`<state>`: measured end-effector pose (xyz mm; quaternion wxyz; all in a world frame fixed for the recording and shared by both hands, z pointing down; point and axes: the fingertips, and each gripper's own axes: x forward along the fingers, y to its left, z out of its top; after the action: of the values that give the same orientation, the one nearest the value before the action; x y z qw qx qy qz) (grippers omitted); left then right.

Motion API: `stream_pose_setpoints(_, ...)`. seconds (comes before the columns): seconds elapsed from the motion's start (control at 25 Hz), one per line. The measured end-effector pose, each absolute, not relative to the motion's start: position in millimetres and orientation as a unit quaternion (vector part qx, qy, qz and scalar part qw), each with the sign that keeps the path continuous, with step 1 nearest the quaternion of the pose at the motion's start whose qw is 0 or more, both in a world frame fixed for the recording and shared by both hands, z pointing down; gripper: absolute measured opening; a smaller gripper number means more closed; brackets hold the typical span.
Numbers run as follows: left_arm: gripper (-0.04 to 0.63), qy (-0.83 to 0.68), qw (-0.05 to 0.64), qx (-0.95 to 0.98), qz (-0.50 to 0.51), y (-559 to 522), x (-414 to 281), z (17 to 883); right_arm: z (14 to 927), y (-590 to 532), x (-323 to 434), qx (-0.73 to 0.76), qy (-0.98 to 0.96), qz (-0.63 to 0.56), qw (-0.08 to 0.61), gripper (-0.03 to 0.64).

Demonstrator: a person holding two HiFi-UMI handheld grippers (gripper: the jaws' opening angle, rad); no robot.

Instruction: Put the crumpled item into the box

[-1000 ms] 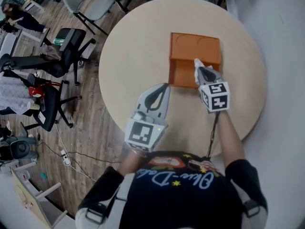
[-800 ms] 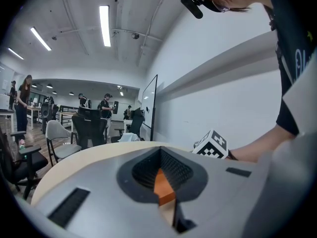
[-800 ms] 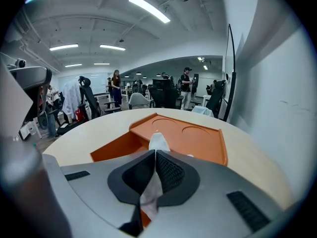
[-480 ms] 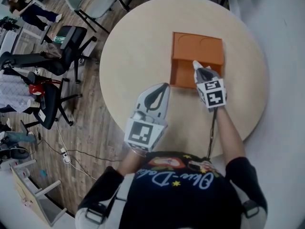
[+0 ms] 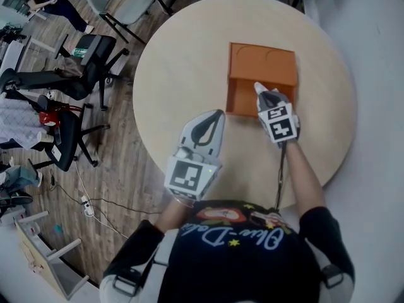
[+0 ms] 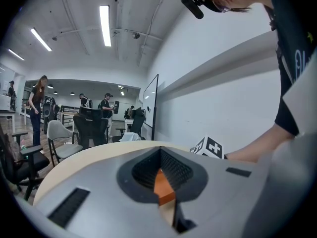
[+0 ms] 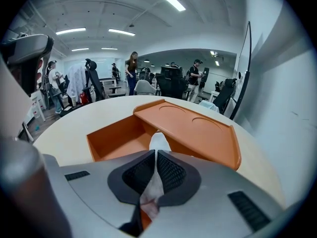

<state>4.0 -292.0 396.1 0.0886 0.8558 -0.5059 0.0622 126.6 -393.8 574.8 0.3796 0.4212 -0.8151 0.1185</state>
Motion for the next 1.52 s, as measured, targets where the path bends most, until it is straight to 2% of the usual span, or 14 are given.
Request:
stream_pose_setpoints(0.44, -0.009, -0.505, 0.087, 0.857, 0.062, -285, 2, 398, 565, -384, 129, 0.432, -0.818, 0.120, 0.360, 0.002)
stream_pose_setpoints(1.2, -0.009, -0.487, 0.047, 0.869, 0.076, -258, 13, 380, 445, -307, 158, 0.521, -0.828, 0.147, 0.145, 0.000)
stream_pose_setpoints(1.52, -0.009, -0.478, 0.041, 0.874, 0.076, -240, 17, 363, 393, -267, 161, 0.522, -0.839, 0.122, 0.095, 0.000)
